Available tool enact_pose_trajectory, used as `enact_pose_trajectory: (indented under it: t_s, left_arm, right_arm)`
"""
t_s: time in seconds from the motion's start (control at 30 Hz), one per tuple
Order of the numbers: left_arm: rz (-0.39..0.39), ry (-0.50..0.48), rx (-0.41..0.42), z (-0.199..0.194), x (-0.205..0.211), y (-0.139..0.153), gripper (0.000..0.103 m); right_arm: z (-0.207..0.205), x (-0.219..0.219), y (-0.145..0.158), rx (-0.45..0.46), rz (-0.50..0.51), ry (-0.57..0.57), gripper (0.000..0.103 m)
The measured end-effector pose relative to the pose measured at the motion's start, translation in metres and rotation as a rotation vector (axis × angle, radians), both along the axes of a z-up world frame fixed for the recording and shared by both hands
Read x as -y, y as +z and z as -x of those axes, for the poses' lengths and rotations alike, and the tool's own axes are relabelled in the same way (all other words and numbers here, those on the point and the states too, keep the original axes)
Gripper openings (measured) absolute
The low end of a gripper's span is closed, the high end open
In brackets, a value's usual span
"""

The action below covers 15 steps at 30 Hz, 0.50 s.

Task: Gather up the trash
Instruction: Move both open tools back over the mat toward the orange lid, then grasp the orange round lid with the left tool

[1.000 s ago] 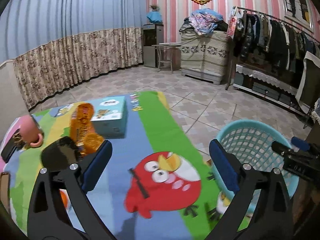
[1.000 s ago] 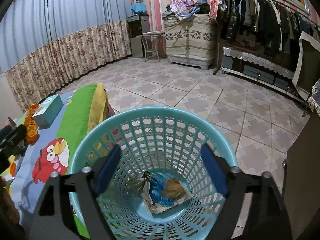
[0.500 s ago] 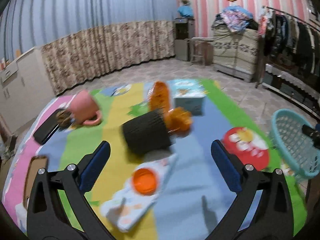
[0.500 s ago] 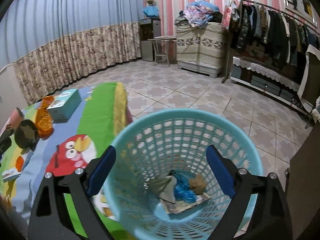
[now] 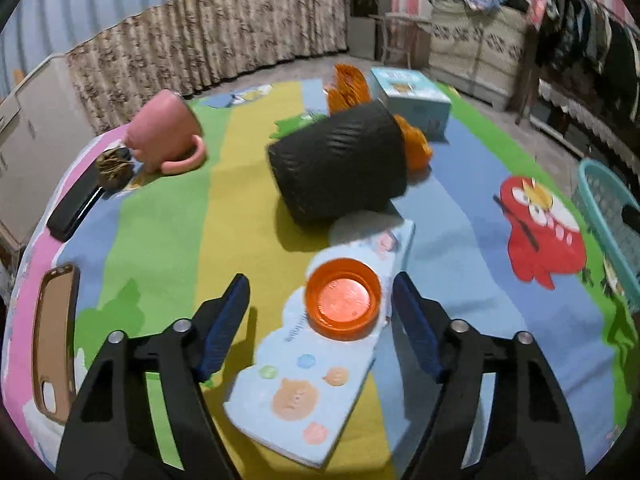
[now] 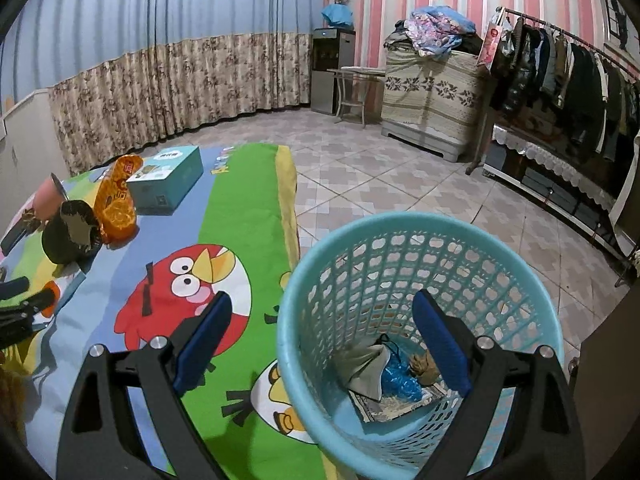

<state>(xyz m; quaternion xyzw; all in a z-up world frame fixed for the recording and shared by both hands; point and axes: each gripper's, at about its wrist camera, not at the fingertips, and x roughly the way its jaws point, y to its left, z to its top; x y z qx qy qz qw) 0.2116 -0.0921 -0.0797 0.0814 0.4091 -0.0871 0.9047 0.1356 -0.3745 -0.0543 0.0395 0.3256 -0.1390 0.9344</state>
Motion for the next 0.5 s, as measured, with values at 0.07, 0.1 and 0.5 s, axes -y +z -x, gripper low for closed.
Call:
enact_pose_trajectory:
  t_s: [0.07, 0.1, 0.5]
  left_arm:
    - [-0.011, -0.013, -0.006, 0.000, 0.003, -0.002, 0.067]
    - [-0.009, -0.023, -0.009, 0.000, 0.005, -0.003, 0.061]
    - [0.033, -0.038, 0.058, 0.016, -0.005, 0.010, 0.039]
  right_arm:
    - [-0.001, -0.002, 0.001, 0.000, -0.002, 0.003, 0.090]
    - [-0.002, -0.004, 0.001, -0.001, -0.004, 0.006, 0.090]
    - [-0.011, -0.053, 0.009, -0.004, -0.013, 0.077, 0.090]
